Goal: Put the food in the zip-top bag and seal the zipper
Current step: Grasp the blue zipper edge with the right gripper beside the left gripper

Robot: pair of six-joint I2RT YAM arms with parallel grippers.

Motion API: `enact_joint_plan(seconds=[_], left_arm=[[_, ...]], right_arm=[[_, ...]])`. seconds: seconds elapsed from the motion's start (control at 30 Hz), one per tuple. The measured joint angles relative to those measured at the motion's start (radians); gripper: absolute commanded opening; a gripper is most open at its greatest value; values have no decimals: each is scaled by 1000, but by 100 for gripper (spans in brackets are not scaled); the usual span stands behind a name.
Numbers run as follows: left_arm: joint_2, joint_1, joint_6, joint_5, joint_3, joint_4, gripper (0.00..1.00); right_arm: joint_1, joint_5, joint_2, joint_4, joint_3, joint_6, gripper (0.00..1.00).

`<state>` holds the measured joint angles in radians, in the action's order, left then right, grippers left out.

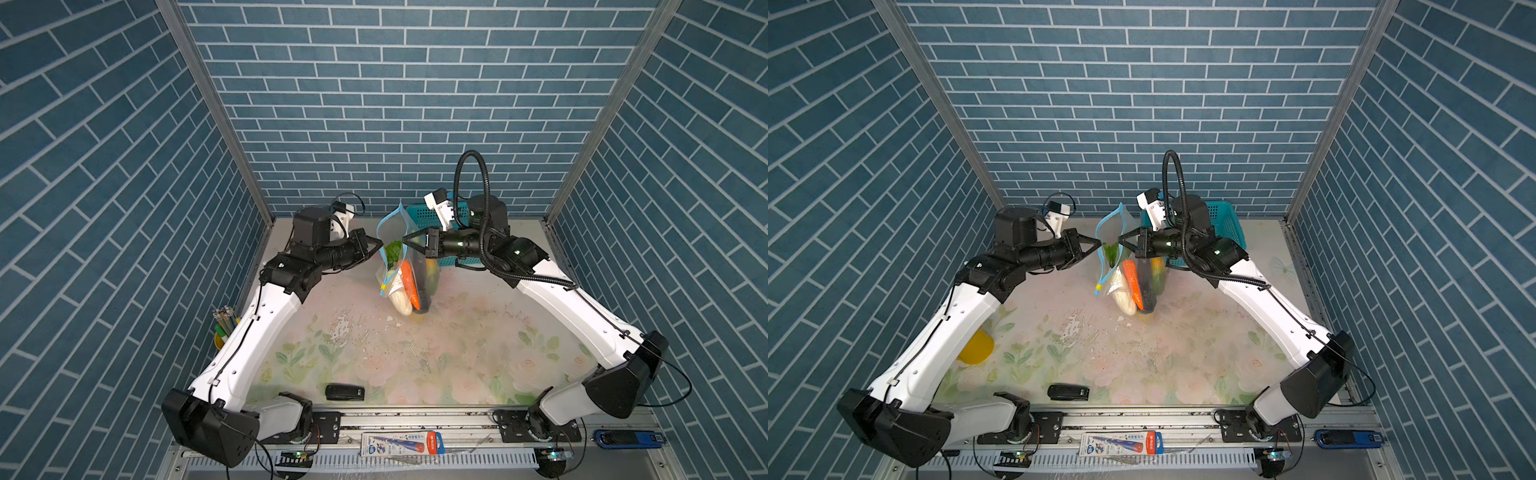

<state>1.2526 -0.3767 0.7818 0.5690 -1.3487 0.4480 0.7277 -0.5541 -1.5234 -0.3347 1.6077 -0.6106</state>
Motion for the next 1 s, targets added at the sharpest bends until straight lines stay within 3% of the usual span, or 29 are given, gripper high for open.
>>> enact_joint_plan(seconds=[0.17,0.57,1.0], left_arm=[[-2,-66,3,-17,17,-6,0],[13,-67,12,-34,61,-12,0],[-14,-126,19,-105,61,-10,0]], right_arm=[[5,2,-34,-49,5,41,0],[5,-29,-85,-82,10,113,0],[8,-109,-149,-178,156,193,0]])
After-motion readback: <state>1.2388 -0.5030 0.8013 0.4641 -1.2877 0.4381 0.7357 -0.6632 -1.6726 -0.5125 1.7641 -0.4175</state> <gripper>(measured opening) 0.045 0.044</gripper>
